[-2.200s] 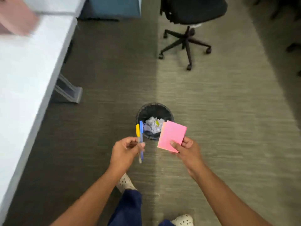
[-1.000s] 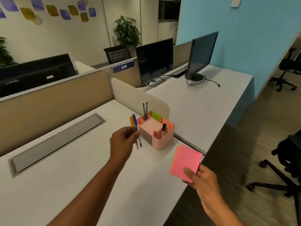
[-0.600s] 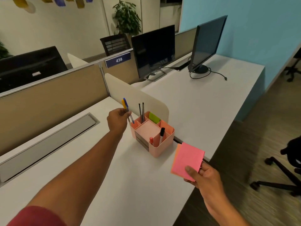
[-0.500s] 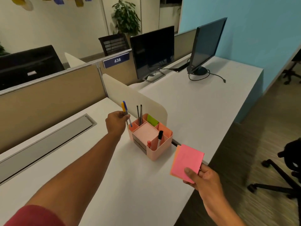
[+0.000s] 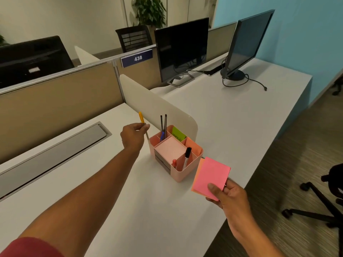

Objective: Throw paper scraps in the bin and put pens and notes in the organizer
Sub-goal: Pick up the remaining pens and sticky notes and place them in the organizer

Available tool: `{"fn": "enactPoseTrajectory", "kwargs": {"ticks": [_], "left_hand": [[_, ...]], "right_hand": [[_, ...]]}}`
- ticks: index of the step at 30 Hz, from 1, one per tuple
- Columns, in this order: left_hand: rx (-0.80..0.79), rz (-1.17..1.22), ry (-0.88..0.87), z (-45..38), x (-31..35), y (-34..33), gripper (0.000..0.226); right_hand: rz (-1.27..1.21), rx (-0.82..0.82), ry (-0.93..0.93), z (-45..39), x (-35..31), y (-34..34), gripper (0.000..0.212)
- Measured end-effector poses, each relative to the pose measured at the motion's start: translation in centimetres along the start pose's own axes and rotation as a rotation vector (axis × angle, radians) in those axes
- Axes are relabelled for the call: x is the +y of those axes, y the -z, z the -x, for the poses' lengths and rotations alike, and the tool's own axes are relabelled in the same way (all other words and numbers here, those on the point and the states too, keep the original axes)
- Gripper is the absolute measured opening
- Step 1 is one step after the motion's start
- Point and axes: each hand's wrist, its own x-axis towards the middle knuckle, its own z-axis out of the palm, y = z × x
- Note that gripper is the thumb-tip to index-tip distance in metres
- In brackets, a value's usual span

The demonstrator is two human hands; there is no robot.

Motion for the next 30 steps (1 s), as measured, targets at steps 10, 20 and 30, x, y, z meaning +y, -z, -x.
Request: {"fn": "enactPoseTrajectory", "kwargs": {"ticks": [10,20,30], "left_hand": [[-0.068,-0.102,-0.059,0.5,0.0,-2.0,0.037],[0.022,-0.004,-0.049,6.5,0.8,-1.2,0.046],[-0.750,0.178,-0.020,16.4,1.1,-1.2,0.028]], "right_hand": [[-0.003,0.019,-0.008,0.3,0.8,0.2,0.032],[-0.026,-0.005,0.048,0.3,-0.3,-0.2,0.036],[0.103,-0.066,0.140,-2.1,-3.0,-2.5,0.026]]}}
